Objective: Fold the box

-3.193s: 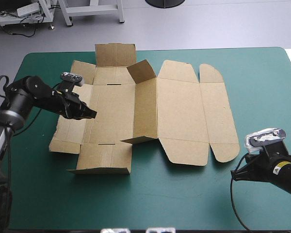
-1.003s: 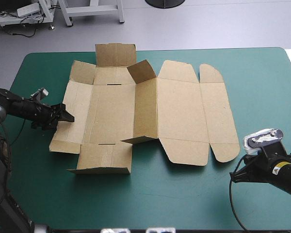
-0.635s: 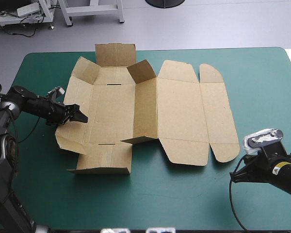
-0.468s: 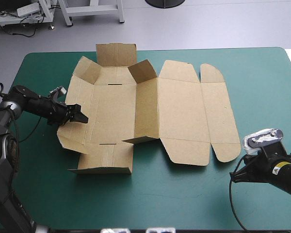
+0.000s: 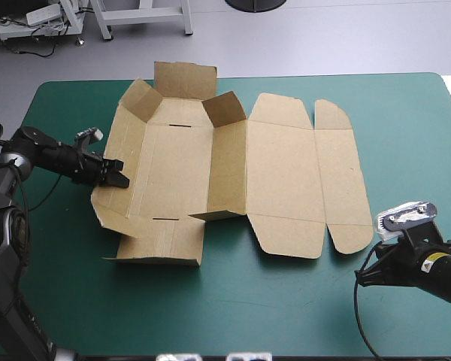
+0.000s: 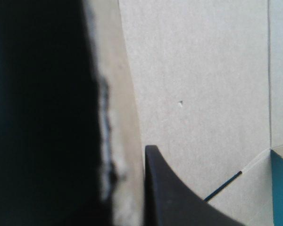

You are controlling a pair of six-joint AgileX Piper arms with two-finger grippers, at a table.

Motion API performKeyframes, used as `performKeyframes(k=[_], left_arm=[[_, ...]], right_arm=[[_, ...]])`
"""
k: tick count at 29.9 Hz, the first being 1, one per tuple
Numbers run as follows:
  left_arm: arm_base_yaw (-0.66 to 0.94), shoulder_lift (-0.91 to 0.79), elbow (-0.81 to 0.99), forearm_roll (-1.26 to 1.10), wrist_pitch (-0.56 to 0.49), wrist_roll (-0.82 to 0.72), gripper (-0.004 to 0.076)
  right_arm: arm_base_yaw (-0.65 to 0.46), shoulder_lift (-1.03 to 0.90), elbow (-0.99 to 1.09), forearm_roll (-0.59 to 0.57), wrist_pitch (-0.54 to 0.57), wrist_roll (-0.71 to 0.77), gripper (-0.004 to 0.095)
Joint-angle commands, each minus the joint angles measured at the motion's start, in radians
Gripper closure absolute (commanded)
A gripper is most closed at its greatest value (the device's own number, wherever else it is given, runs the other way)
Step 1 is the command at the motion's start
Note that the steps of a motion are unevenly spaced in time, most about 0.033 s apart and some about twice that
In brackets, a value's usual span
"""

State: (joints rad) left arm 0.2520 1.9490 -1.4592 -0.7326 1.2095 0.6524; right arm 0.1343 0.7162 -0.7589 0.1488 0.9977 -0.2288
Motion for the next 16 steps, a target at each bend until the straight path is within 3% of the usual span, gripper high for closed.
performKeyframes(k=[1, 10, 16], left_arm=[[-0.009, -0.073, -0.167, -0.099, 0.079, 0.034, 0.0724], [-0.092, -0.138, -0.522, 0.016, 0.074, 0.029, 0.0727], [-0.239, -0.144, -0.582, 0.117, 0.074, 0.104, 0.0727]], right_arm=[[0.0, -0.001, -0.026, 0.01, -0.052, -0.016, 0.0932], [0.0, -0.001, -0.037, 0.021, -0.1, -0.016, 0.0933], [0.0, -0.001, -0.108, 0.019, -0.155, -0.03, 0.0932]])
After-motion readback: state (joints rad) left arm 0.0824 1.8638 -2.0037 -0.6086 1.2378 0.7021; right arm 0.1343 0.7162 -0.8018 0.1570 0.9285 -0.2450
